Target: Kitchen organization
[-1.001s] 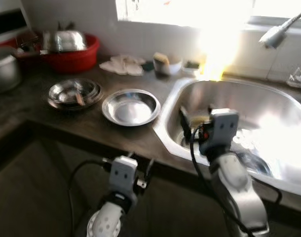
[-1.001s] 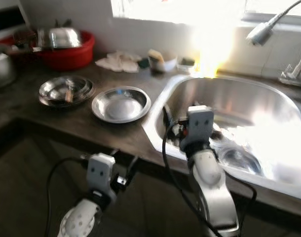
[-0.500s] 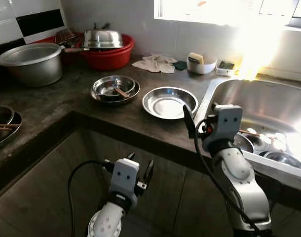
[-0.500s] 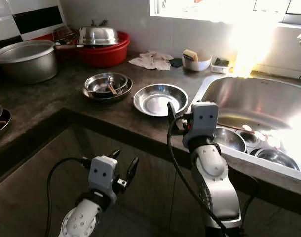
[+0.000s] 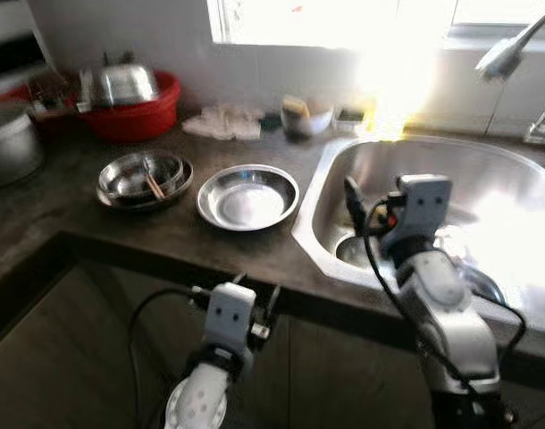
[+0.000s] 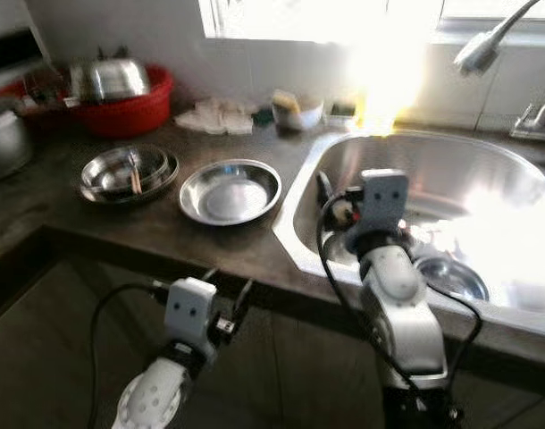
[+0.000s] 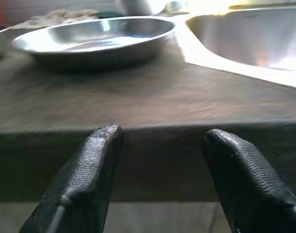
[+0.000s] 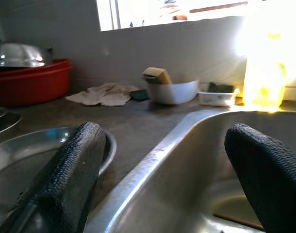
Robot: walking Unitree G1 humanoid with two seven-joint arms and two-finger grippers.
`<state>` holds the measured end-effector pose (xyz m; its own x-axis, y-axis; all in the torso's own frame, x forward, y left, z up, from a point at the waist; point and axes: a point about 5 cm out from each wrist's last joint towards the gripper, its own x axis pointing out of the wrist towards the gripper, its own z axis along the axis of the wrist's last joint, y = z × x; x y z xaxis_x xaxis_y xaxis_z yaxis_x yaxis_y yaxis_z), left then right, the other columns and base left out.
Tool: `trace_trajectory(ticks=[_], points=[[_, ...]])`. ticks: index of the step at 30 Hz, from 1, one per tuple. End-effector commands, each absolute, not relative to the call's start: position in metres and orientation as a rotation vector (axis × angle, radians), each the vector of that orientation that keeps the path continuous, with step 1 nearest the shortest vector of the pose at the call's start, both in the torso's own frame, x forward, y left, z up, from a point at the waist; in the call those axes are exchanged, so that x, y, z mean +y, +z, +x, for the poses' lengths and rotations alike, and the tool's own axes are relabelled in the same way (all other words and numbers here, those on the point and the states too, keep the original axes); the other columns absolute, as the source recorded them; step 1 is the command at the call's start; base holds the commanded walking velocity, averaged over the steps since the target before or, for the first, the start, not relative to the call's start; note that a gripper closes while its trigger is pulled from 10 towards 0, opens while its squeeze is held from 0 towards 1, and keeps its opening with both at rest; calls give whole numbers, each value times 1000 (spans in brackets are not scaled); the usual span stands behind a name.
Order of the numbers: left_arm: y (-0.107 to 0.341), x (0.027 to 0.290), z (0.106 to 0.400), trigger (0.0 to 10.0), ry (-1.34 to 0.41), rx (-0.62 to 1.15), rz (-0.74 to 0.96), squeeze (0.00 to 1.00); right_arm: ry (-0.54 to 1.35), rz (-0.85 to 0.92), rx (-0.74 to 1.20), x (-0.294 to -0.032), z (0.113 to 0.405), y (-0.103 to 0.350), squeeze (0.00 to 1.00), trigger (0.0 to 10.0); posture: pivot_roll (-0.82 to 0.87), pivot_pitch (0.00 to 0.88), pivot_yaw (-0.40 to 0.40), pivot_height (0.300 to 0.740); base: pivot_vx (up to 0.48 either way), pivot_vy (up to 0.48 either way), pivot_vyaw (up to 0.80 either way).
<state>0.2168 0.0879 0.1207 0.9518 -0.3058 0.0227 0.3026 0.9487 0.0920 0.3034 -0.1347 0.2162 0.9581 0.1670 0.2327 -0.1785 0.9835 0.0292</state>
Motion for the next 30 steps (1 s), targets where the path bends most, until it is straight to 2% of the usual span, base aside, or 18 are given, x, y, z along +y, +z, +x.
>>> trace_trajectory(ticks=[1, 8, 15, 17, 22, 23, 25, 26, 29, 30], points=[[119, 89, 216, 10000, -295, -28, 89, 0, 209, 48, -240, -131, 306, 220, 0, 10000, 5, 62, -18, 740, 0, 0, 800], [119, 90, 214, 10000, -280, -26, 93, 0, 228, 41, -233, -130, 321, 227, 0, 10000, 9, 72, -27, 740, 0, 0, 800], [119, 90, 211, 10000, -276, -12, 84, 0, 195, -3, -98, -136, 348, 225, 0, 10000, 15, 83, -33, 740, 0, 0, 0], [118, 88, 209, 10000, -290, -3, 77, 0, 190, 4, -37, -138, 365, 227, 0, 10000, 20, 86, -37, 740, 0, 0, 0], [118, 87, 207, 10000, -294, 1, 74, 0, 203, 25, -24, -135, 380, 237, 0, 10000, 31, 91, -43, 740, 0, 0, 0], [118, 87, 207, 10000, -294, 2, 73, 0, 205, 17, -20, -135, 385, 241, 525, 10000, 31, 93, -44, 740, 0, 0, 0], [118, 87, 206, 10000, -294, 3, 73, 0, 203, 12, -17, -135, 386, 242, 525, 10000, 31, 92, -44, 740, 0, 0, 0], [118, 86, 206, 10000, -300, 6, 72, 0, 182, -5, -24, -136, 391, 246, 1000, 10000, 34, 91, -46, 740, 0, 0, 0], [117, 86, 205, 10000, -308, 9, 68, 0, 149, -18, -26, -138, 395, 249, 1000, 10000, 37, 90, -47, 740, 0, 0, 0], [117, 85, 205, 10000, -311, 11, 67, 0, 87, -53, 12, -143, 402, 251, 533, 10000, 39, 90, -47, 740, 0, 0, 0]])
